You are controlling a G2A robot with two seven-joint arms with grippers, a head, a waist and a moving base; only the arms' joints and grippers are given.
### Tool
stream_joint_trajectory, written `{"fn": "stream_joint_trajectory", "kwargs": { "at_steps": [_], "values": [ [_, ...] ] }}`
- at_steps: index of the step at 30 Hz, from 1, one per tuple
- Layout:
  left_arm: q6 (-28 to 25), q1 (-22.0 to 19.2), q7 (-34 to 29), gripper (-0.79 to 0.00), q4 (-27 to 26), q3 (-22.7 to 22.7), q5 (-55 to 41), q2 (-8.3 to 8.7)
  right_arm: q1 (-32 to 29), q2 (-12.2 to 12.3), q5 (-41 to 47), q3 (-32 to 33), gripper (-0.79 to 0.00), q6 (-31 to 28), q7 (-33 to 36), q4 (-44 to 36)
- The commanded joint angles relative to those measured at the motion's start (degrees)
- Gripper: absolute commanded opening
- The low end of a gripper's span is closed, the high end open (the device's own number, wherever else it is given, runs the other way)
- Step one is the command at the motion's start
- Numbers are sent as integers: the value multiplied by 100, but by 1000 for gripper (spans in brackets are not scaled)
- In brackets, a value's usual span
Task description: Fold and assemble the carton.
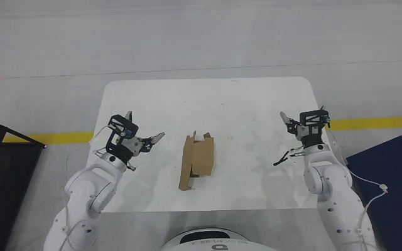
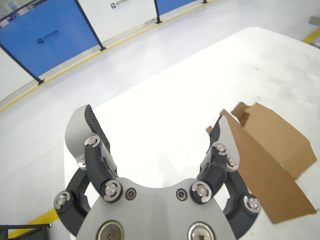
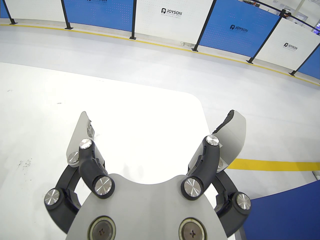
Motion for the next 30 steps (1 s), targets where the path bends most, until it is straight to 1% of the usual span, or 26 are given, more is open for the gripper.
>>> {"fn": "stream_joint_trajectory", "kwargs": {
  "at_steps": [1, 5, 9, 12, 14, 19, 22, 26, 30],
  "values": [
    [-247, 141, -116, 0, -145, 11, -31, 15, 0, 0, 0, 0, 0, 0, 0, 0],
    [-659, 405, -391, 0, -428, 81, -18, 46, 0, 0, 0, 0, 0, 0, 0, 0],
    [-1009, 574, -548, 0, -646, 197, 35, 74, 0, 0, 0, 0, 0, 0, 0, 0],
    [-1335, 633, -685, 0, -700, 298, 181, 103, 0, 0, 0, 0, 0, 0, 0, 0],
    [-1439, 645, -784, 0, -665, 383, 256, 115, 0, 0, 0, 0, 0, 0, 0, 0],
    [-1419, 532, -1087, 0, -568, 620, 206, 118, 0, 0, 0, 0, 0, 0, 0, 0],
    [-1537, 468, -1346, 0, -507, 828, -200, 113, 0, 0, 0, 0, 0, 0, 0, 0],
    [-1639, 289, -1784, 0, -452, 1013, -549, 120, 0, 0, 0, 0, 0, 0, 0, 0],
    [-1596, 100, -2059, 0, -351, 1212, -560, 124, 0, 0, 0, 0, 0, 0, 0, 0]
  ]
}}
